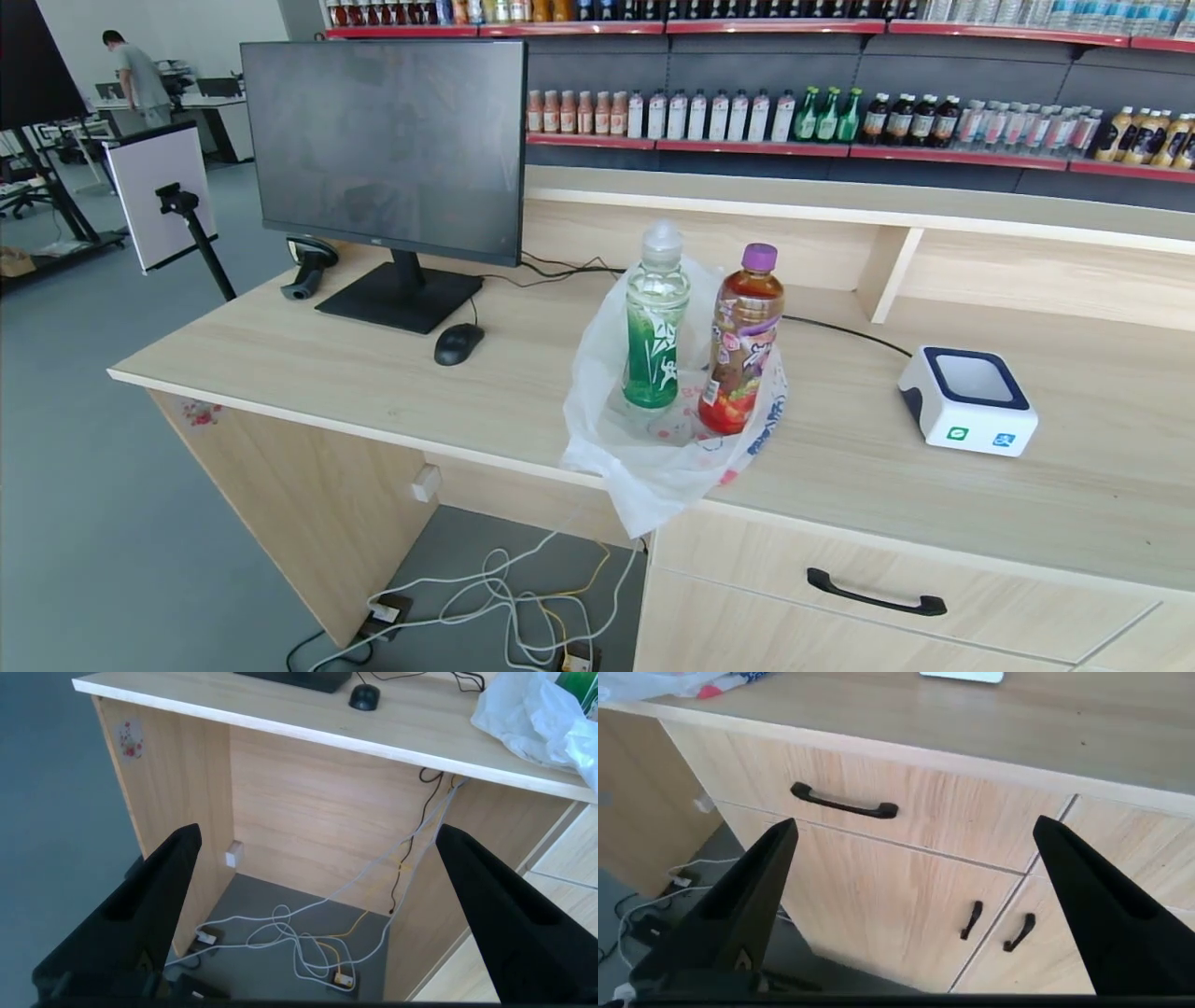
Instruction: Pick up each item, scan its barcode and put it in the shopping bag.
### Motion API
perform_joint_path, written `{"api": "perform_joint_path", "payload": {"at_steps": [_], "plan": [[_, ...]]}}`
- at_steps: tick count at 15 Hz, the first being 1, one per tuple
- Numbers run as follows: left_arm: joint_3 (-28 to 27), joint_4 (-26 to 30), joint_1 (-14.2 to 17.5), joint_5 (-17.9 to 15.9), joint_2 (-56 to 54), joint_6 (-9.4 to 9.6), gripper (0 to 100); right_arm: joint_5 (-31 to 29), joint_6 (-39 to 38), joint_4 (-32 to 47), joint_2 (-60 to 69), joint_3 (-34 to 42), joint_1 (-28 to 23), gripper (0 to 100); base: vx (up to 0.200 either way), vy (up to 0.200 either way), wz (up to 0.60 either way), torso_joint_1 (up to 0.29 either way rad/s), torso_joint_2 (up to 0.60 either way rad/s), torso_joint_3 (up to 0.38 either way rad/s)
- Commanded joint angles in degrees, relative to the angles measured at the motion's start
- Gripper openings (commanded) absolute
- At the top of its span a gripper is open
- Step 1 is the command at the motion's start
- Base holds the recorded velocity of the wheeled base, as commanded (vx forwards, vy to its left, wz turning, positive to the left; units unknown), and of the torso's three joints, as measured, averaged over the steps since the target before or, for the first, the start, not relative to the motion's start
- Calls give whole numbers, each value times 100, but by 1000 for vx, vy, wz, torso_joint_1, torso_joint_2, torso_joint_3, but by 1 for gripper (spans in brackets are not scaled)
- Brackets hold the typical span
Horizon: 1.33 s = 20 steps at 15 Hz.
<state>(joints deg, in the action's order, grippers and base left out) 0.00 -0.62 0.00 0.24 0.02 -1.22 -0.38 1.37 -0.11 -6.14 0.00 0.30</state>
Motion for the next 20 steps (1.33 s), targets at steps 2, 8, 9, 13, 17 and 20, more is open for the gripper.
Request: {"api": "perform_joint_path", "payload": {"at_steps": [2,8,9,13,17,20], "plan": [[0,1,0,2,6,-1,100,20,180,2,614,0,-92,100,0,0,0,0,0,0],[0,1,0,2,-2,8,100,20,-101,2,614,0,-83,100,-167,0,0,8,8,2],[0,1,0,2,-2,8,100,11,-137,2,614,0,-83,100,0,0,-600,-12,12,2],[0,9,9,2,6,-1,100,11,-268,2,614,0,-83,100,0,0,-600,6,-1,2],[0,18,0,2,6,8,100,11,-224,2,614,0,-83,100,0,-200,-150,6,2,0],[0,36,0,2,6,34,100,11,-180,2,614,0,-83,100,0,-200,0,4,4,1]]}}
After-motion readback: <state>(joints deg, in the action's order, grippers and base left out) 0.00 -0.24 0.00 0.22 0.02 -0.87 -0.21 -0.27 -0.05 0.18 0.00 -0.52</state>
